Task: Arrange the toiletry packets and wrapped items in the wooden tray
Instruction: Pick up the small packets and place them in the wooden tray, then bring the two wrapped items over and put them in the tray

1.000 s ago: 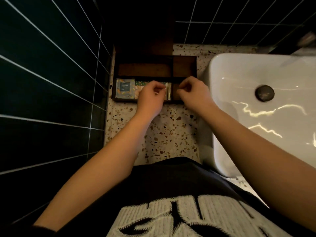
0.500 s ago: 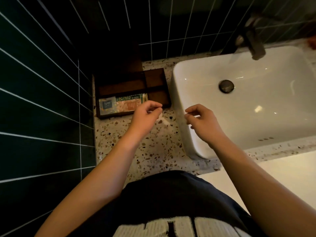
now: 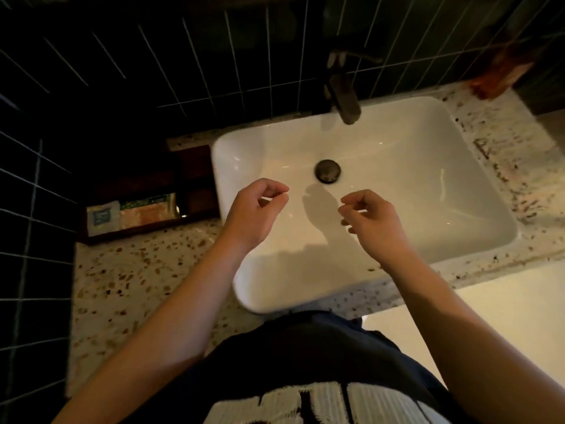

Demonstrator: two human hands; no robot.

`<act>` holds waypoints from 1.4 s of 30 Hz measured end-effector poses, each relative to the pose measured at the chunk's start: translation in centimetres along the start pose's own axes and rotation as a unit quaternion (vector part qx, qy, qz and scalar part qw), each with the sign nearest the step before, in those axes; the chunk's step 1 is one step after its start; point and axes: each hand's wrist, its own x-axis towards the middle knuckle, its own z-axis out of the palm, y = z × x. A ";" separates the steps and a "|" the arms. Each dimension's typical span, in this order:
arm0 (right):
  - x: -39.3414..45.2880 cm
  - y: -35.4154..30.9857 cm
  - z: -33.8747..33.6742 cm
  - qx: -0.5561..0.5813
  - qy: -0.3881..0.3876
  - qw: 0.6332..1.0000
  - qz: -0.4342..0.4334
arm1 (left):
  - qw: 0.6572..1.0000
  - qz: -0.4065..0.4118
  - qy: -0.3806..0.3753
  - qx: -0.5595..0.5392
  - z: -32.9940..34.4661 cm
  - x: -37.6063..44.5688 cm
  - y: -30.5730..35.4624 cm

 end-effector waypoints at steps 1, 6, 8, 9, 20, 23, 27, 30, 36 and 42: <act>0.8 0.6 -2.2 -0.008 -0.008 1.000 -0.004 | 1.000 -0.003 0.004 0.003 2.0 0.3 0.8; 4.7 3.4 -13.6 -0.024 -0.033 0.999 -0.024 | 0.999 -0.028 -0.009 0.018 12.8 1.3 5.8; 6.4 4.6 -17.7 -0.023 -0.033 0.999 -0.026 | 0.999 -0.033 -0.027 0.033 16.9 2.1 7.7; 7.3 5.1 -19.6 -0.017 -0.030 0.999 -0.023 | 0.998 -0.032 -0.038 0.039 18.9 2.5 8.7; 16.5 13.7 -34.6 -0.043 0.086 0.994 0.057 | 0.976 0.031 -0.180 0.119 38.2 9.3 17.6; 18.7 15.7 -35.8 -0.082 0.089 0.990 0.072 | 0.947 0.053 -0.235 0.212 42.3 11.3 17.6; 22.3 18.2 -37.0 -0.166 0.082 0.978 0.090 | 0.876 0.027 -0.310 0.368 46.8 13.6 16.1; 24.2 19.9 -37.1 -0.265 0.062 0.959 0.082 | 0.811 0.052 -0.349 0.466 48.6 14.3 14.5; 25.8 21.7 -36.6 -0.385 0.023 0.920 0.071 | 0.710 0.141 -0.346 0.597 50.6 14.5 12.7; 27.0 22.4 -36.8 -0.289 0.011 0.947 0.142 | 0.690 0.181 -0.321 0.623 51.4 14.4 11.2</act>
